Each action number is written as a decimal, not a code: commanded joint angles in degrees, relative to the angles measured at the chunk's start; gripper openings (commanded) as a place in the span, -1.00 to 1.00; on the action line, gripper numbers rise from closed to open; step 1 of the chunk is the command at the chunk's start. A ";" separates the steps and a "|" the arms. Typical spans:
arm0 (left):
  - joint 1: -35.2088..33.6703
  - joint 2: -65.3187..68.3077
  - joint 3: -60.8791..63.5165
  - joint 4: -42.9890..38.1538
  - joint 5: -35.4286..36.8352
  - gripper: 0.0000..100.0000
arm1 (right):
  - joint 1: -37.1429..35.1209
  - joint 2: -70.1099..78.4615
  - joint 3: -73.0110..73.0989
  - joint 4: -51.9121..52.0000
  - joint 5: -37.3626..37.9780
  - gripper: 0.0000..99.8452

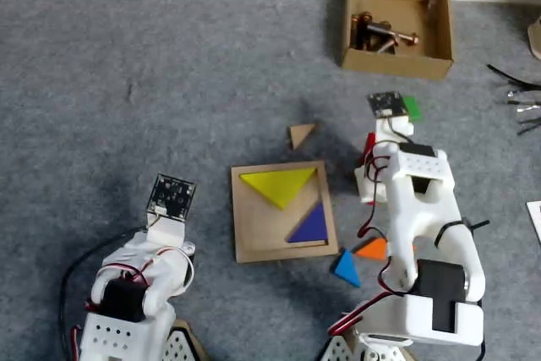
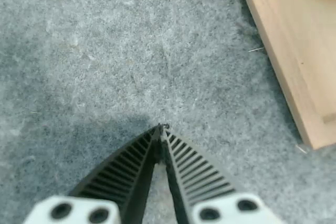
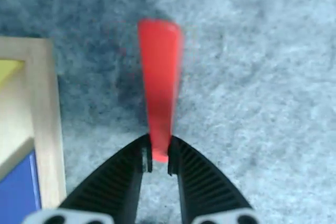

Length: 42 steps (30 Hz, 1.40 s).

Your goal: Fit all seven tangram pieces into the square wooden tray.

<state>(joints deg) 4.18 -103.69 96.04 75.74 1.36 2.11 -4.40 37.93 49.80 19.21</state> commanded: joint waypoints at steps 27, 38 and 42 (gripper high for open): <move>0.84 -0.22 1.10 0.26 0.35 -0.99 | 0.48 -1.71 -13.85 9.89 0.62 -0.99; 0.84 -0.22 1.10 0.26 0.35 -0.99 | -1.45 -1.71 -25.19 22.55 0.62 -0.99; 0.84 -0.22 1.10 0.26 0.35 -0.99 | -3.56 -1.71 -30.81 29.58 0.62 -0.99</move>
<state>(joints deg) 4.18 -103.69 96.04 75.74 1.36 0.88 -4.31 13.58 74.68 19.21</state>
